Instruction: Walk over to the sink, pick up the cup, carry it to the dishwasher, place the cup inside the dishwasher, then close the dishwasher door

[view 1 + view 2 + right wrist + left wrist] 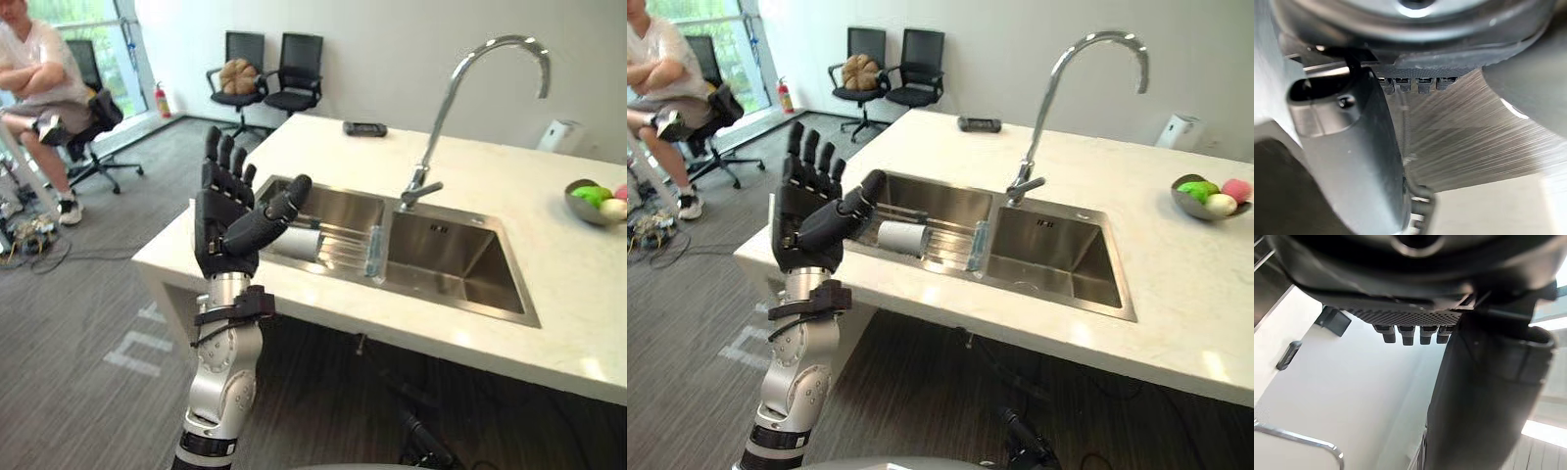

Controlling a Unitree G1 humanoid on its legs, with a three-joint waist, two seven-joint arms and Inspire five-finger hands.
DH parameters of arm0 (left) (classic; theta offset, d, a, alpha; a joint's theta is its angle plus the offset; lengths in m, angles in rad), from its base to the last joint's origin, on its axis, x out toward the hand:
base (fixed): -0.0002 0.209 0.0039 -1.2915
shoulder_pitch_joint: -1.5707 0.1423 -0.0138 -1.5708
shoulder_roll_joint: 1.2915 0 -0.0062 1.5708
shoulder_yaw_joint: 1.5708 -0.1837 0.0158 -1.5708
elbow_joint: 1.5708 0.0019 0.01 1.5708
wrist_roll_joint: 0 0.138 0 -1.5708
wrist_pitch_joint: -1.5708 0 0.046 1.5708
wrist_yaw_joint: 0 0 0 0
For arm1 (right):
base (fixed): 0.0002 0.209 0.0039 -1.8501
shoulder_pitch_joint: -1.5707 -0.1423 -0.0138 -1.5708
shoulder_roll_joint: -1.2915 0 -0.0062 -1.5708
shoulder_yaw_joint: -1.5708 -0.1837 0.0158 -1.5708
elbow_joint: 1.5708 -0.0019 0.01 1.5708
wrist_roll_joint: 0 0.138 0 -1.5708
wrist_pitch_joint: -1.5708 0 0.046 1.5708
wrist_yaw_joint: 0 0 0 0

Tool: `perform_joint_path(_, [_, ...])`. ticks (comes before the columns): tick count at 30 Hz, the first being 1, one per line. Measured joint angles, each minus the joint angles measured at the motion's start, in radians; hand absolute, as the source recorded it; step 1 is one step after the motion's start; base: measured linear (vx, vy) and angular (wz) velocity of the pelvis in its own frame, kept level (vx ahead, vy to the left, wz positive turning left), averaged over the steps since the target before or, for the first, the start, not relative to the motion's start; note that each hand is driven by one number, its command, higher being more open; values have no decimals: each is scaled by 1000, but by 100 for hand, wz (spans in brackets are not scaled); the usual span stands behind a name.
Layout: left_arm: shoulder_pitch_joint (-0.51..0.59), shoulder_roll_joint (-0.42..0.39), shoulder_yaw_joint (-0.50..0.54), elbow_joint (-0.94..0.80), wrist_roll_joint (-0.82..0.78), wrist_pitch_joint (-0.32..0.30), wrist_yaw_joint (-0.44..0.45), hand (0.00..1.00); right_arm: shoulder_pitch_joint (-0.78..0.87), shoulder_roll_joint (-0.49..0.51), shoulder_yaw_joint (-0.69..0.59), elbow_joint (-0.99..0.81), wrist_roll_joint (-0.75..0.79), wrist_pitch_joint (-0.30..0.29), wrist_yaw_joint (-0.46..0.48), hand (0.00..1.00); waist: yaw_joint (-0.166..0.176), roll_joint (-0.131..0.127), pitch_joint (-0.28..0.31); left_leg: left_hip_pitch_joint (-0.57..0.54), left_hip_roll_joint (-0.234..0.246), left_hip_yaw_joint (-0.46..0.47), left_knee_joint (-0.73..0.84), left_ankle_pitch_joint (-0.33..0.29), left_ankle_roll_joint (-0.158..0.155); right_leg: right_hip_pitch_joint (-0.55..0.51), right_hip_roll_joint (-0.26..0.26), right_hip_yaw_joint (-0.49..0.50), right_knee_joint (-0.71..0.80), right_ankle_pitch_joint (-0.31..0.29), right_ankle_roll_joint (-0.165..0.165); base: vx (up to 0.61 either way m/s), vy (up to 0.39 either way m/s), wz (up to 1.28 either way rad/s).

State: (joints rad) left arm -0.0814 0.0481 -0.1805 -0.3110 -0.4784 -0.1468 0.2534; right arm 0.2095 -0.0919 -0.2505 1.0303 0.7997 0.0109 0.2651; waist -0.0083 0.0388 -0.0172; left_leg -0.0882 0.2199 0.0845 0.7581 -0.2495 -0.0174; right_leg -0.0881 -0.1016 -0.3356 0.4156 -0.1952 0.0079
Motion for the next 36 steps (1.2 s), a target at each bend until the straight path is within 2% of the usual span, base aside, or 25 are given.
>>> perform_joint_path(1, [0,-15,7,5,-11,18,-11,100,2,-8,-11,-7,-8,8,-3,100,7,12,7,-46,25,-12,155,90,22,28,13,20,25,-31,-2,219,-97,-42])
perform_joint_path(2, [2,-26,9,10,-11,27,-21,100,20,-10,-26,-15,-20,10,-4,100,14,28,8,-71,42,-21,240,193,17,59,26,37,24,-59,-17,257,-82,-42])
perform_joint_path(3, [2,-30,12,10,-11,29,-26,100,27,-10,-34,-17,-22,10,-4,100,16,24,5,-86,46,-20,275,243,15,73,31,43,18,-67,-22,296,-66,-32])
perform_joint_path(4, [2,-31,18,9,-11,29,-41,100,31,-5,-52,-16,-39,11,-6,100,18,33,5,-112,53,-21,322,227,4,93,31,52,15,-83,-29,296,-67,-20])
perform_joint_path(5, [2,-30,19,10,-11,31,-58,100,33,-10,-61,-15,-48,14,-8,100,18,39,7,-137,52,-13,324,177,-2,113,30,54,1,-89,-32,288,-63,-15])
perform_joint_path(7, [5,-30,24,10,-11,34,-80,100,32,-9,-64,-14,-55,22,-12,100,29,33,7,-153,47,8,272,118,-10,141,26,62,-27,-82,-20,299,-30,-20])
perform_joint_path(8, [11,-28,34,9,-11,36,-91,100,30,-7,-65,-15,-56,21,-12,100,42,27,3,-143,28,17,149,94,-16,160,17,77,-54,-80,-17,330,9,-36])
perform_joint_path(10, [18,-25,50,9,-11,39,-104,100,20,-9,-66,-15,-56,21,-12,100,54,21,1,-123,-12,16,-31,92,-13,173,-6,100,-78,-74,-7,300,66,-33])
perform_joint_path(11, [19,-25,59,8,-11,46,-105,100,11,-10,-72,-15,-56,21,-12,100,59,19,1,-114,-42,13,-152,98,-15,182,-23,110,-89,-68,2,264,109,-25])
perform_joint_path(12, [19,-25,58,8,-11,54,-108,100,3,-8,-91,-9,-57,22,-12,100,64,21,-1,-93,-68,16,-295,164,-14,189,-35,114,-95,-65,9,204,114,-14])
perform_joint_path(13, [19,-26,54,6,-11,61,-110,100,2,-6,-99,-4,-56,22,-12,100,63,27,-4,-81,-71,20,-365,248,-9,194,-34,111,-97,-64,16,243,188,0])
perform_joint_path(14, [23,-16,49,4,-11,76,-120,100,-1,9,-123,16,-56,23,-15,100,61,7,-18,-45,-84,30,-429,247,-32,204,-49,108,-107,-67,35,274,224,23])
perform_joint_path(17, [18,16,5,-1,-11,105,-129,100,-2,61,-178,32,-53,21,-16,100,52,-32,-30,0,-128,43,-562,248,-33,212,-83,82,-142,-48,66,192,170,25])
perform_joint_path(20, [18,35,-22,1,-10,171,-129,100,-3,74,-201,41,-52,22,-17,100,61,-38,-28,26,-140,59,-618,248,-33,217,-92,75,-164,-18,98,107,120,1])
perform_joint_path(24, [17,49,-40,2,-10,215,-133,100,-2,75,-204,41,-66,23,-17,100,64,-38,-27,34,-141,67,-640,251,-37,229,-91,51,-206,0,100,-9,51,-10])
perform_joint_path(26, [17,55,-52,10,11,238,-168,100,-4,73,-201,40,-90,23,-16,100,70,-39,-25,26,-148,68,-671,274,-38,225,-91,41,-242,0,100,-107,-10,-1])
perform_joint_path(31, [32,78,-63,32,177,232,-249,100,-5,52,-152,41,-97,19,-9,100,77,-39,-21,33,-148,68,-758,326,-34,205,-80,24,-271,5,109,-129,-9,4])
perform_joint_path(36, [67,200,-47,-46,418,185,-324,100,-4,31,-69,42,-95,6,11,100,88,-40,-19,37,-148,72,-827,380,-32,199,-65,24,-322,46,112,-15,16,-2])
